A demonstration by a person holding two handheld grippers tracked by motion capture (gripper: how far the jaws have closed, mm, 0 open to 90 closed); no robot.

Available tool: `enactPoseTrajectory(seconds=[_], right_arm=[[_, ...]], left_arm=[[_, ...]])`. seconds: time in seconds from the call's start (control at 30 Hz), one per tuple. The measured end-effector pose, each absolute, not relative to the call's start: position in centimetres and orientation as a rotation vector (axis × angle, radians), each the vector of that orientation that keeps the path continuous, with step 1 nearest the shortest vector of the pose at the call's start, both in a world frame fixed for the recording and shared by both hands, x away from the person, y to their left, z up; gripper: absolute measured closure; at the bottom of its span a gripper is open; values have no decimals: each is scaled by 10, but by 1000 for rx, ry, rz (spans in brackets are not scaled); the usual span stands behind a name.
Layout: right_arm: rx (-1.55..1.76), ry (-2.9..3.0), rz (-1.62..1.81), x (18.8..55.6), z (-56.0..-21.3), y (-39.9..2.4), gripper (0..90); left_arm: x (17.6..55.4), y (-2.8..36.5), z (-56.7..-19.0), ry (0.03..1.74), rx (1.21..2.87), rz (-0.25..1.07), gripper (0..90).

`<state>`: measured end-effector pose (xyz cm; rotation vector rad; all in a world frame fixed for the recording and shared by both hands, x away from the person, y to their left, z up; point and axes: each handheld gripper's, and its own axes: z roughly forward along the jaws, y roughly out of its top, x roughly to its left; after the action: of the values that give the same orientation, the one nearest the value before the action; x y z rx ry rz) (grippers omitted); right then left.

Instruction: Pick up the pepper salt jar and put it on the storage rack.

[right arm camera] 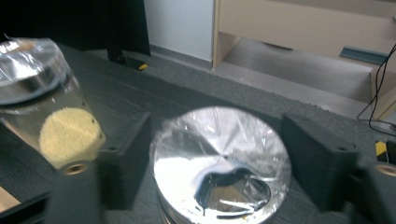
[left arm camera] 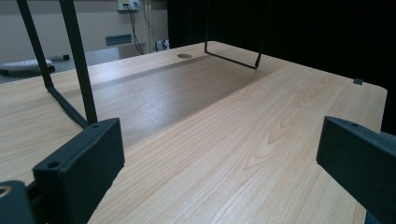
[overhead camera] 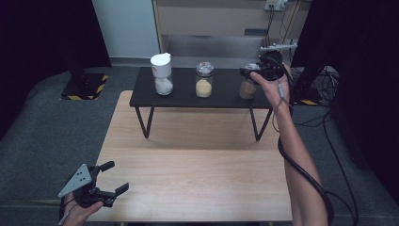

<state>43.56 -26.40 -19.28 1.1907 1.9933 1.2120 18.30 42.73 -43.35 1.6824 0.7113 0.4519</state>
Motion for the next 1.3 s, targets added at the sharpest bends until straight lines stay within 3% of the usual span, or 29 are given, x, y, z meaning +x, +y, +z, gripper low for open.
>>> enactPoseTrajectory(seconds=[0.17, 0.3, 0.93, 1.3], right_arm=[[1158, 1949, 1251, 429, -192, -267, 97], [1127, 1936, 1278, 423, -189, -271, 66], [916, 1960, 1351, 376, -165, -271, 61], [777, 1995, 1427, 341, -168, -273, 61]], left_arm=[[183, 427, -433, 711, 1683, 453, 0], [183, 427, -433, 711, 1684, 453, 0], [182, 426, -433, 711, 1687, 457, 0], [183, 425, -432, 710, 1692, 457, 0]])
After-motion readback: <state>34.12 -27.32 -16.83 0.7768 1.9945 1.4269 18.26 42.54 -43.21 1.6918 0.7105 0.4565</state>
